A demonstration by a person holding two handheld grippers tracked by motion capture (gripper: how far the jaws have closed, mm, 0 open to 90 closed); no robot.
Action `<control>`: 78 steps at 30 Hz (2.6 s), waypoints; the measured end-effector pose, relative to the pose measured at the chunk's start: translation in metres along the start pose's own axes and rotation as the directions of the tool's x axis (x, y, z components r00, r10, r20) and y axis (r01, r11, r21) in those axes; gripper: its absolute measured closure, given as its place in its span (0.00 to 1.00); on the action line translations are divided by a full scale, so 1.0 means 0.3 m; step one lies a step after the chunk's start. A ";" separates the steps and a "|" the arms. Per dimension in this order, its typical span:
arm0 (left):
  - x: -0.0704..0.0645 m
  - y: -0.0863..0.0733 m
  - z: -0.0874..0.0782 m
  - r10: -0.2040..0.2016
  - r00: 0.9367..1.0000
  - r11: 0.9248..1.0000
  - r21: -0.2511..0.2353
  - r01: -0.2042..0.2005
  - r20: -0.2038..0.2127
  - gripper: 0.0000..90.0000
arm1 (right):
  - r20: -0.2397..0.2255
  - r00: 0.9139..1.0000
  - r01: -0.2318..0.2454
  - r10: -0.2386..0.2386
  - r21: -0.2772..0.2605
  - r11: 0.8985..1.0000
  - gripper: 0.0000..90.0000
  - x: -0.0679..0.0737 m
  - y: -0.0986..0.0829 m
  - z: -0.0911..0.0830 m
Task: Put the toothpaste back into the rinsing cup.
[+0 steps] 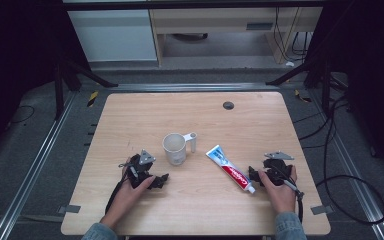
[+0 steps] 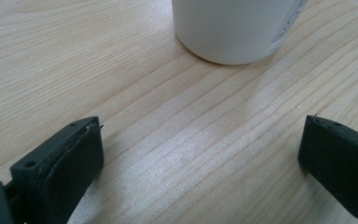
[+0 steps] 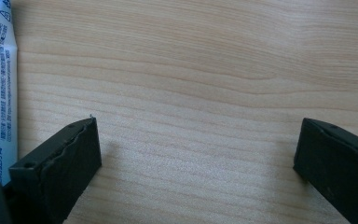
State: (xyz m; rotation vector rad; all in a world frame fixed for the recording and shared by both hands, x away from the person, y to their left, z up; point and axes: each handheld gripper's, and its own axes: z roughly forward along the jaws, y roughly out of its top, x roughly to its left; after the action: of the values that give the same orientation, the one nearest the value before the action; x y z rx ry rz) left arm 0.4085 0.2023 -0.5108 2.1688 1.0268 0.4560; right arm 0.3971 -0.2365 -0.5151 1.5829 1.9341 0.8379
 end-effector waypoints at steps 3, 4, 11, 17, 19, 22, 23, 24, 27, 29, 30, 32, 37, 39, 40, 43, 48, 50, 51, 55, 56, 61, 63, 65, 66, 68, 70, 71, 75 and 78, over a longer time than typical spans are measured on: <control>0.000 0.000 0.000 0.000 1.000 1.000 0.000 0.000 0.000 0.00 | 0.000 1.000 0.000 0.000 0.000 1.000 0.01 0.000 0.000 0.000; 0.000 0.000 0.000 0.000 1.000 1.000 0.000 0.000 0.000 0.00 | -0.001 1.000 0.001 -0.001 0.000 1.000 0.01 0.000 0.000 0.000; 0.004 0.003 0.003 0.003 1.000 1.000 0.000 -0.003 0.007 0.00 | -0.032 0.997 0.066 -0.065 0.024 0.998 0.10 0.004 0.016 -0.066; 0.005 0.006 0.006 0.001 1.000 1.000 -0.002 -0.001 0.005 0.00 | -0.050 0.988 0.146 -0.144 0.045 0.988 0.15 0.032 0.056 -0.157; 0.005 0.006 0.006 0.001 1.000 1.000 -0.002 -0.001 0.005 0.00 | -0.062 0.983 0.175 -0.171 0.057 0.983 0.17 0.045 0.076 -0.183; 0.005 0.006 0.006 0.001 1.000 1.000 -0.002 -0.001 0.005 0.00 | -0.082 0.976 0.210 -0.204 0.077 0.975 0.18 0.066 0.100 -0.208; 0.005 0.006 0.006 0.001 1.000 1.000 -0.002 -0.001 0.005 0.00 | -0.090 0.965 0.254 -0.246 0.095 0.962 0.19 0.087 0.127 -0.227; 0.005 0.006 0.007 0.001 1.000 1.000 -0.002 -0.001 0.004 0.00 | -0.093 0.961 0.269 -0.261 0.101 0.958 0.19 0.093 0.136 -0.230; 0.005 0.006 0.007 0.001 1.000 1.000 -0.002 -0.001 0.004 0.00 | -0.106 0.948 0.311 -0.299 0.120 0.943 0.20 0.119 0.166 -0.234; 0.005 0.006 0.007 0.000 1.000 1.000 -0.002 0.000 0.003 0.00 | -0.111 0.944 0.324 -0.311 0.125 0.938 0.20 0.126 0.173 -0.234; 0.006 0.006 0.007 0.000 1.000 1.000 -0.002 0.000 0.004 0.00 | -0.127 0.936 0.344 -0.328 0.141 0.928 0.21 0.148 0.194 -0.238; 0.006 0.007 0.007 0.000 1.000 1.000 -0.002 0.000 0.005 0.00 | -0.129 0.935 0.348 -0.331 0.145 0.926 0.22 0.154 0.204 -0.237; 0.007 0.007 0.008 -0.001 1.000 1.000 -0.002 0.001 0.005 0.00 | -0.160 0.914 0.397 -0.372 0.172 0.902 0.29 0.202 0.288 -0.221; 0.007 0.008 0.008 -0.002 1.000 1.000 -0.002 0.002 0.003 0.00 | -0.166 0.910 0.406 -0.380 0.176 0.897 0.29 0.210 0.298 -0.219; 0.008 0.009 0.009 0.002 1.000 1.000 0.001 -0.002 0.001 0.00 | -0.177 0.906 0.414 -0.385 0.176 0.893 0.31 0.220 0.310 -0.217; 0.008 0.011 0.012 -0.005 1.000 1.000 -0.001 0.005 -0.003 0.00 | -0.197 0.899 0.425 -0.392 0.171 0.889 0.35 0.240 0.330 -0.211; 0.007 0.011 0.012 -0.007 1.000 1.000 -0.004 0.007 -0.003 0.00 | -0.231 0.887 0.441 -0.399 0.174 0.880 0.39 0.284 0.361 -0.197; 0.007 0.011 0.012 -0.007 1.000 1.000 -0.004 0.007 -0.003 0.00 | -0.235 0.885 0.445 -0.401 0.178 0.878 0.41 0.291 0.366 -0.193; 0.007 0.011 0.012 -0.007 1.000 1.000 -0.004 0.007 -0.003 0.00 | -0.249 0.881 0.450 -0.402 0.184 0.874 0.42 0.306 0.375 -0.177; 0.008 0.012 0.012 -0.005 1.000 1.000 -0.002 0.005 0.000 0.00 | -0.266 0.876 0.460 -0.402 0.211 0.862 0.44 0.323 0.373 -0.134; 0.008 0.012 0.012 -0.005 1.000 1.000 -0.002 0.005 0.000 0.00 | -0.266 0.876 0.460 -0.402 0.211 0.862 0.44 0.323 0.373 -0.134; 0.009 0.012 0.012 -0.003 1.000 1.000 -0.001 0.003 0.001 0.00 | -0.290 0.871 0.472 -0.397 0.265 0.841 0.45 0.345 0.349 -0.075; 0.009 0.012 0.012 -0.003 1.000 1.000 -0.001 0.003 0.001 0.00 | -0.297 0.869 0.476 -0.396 0.283 0.833 0.45 0.352 0.346 -0.056; 0.009 0.012 0.012 -0.003 1.000 1.000 -0.001 0.003 0.001 0.00 | -0.300 0.870 0.474 -0.391 0.297 0.829 0.46 0.359 0.344 -0.038; 0.009 0.012 0.012 -0.003 1.000 1.000 -0.001 0.003 0.001 0.00 | -0.300 0.870 0.474 -0.391 0.297 0.829 0.46 0.359 0.344 -0.038; 0.009 0.012 0.013 -0.003 1.000 1.000 -0.001 0.003 0.001 0.00 | -0.301 0.870 0.476 -0.390 0.314 0.821 0.47 0.365 0.343 -0.021; 0.009 0.012 0.013 -0.003 1.000 1.000 -0.001 0.003 0.001 0.00 | -0.307 0.870 0.477 -0.385 0.334 0.813 0.49 0.372 0.340 0.001; 0.009 0.012 0.013 -0.003 1.000 1.000 -0.001 0.003 0.001 0.00 | -0.306 0.871 0.478 -0.385 0.340 0.810 0.49 0.373 0.339 0.009; 0.009 0.012 0.013 -0.003 1.000 1.000 -0.001 0.003 0.001 0.00 | -0.311 0.869 0.483 -0.385 0.367 0.795 0.49 0.381 0.333 0.033; 0.009 0.013 0.013 -0.003 1.000 1.000 -0.002 0.003 0.001 0.00 | -0.310 0.873 0.478 -0.377 0.386 0.789 0.48 0.377 0.330 0.043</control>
State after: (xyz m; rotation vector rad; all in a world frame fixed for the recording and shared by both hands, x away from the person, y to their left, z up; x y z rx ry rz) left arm 0.4145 0.2009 -0.5108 2.1657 1.0281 0.4544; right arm 0.4504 -0.1103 -0.4516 1.2137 2.6665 0.3882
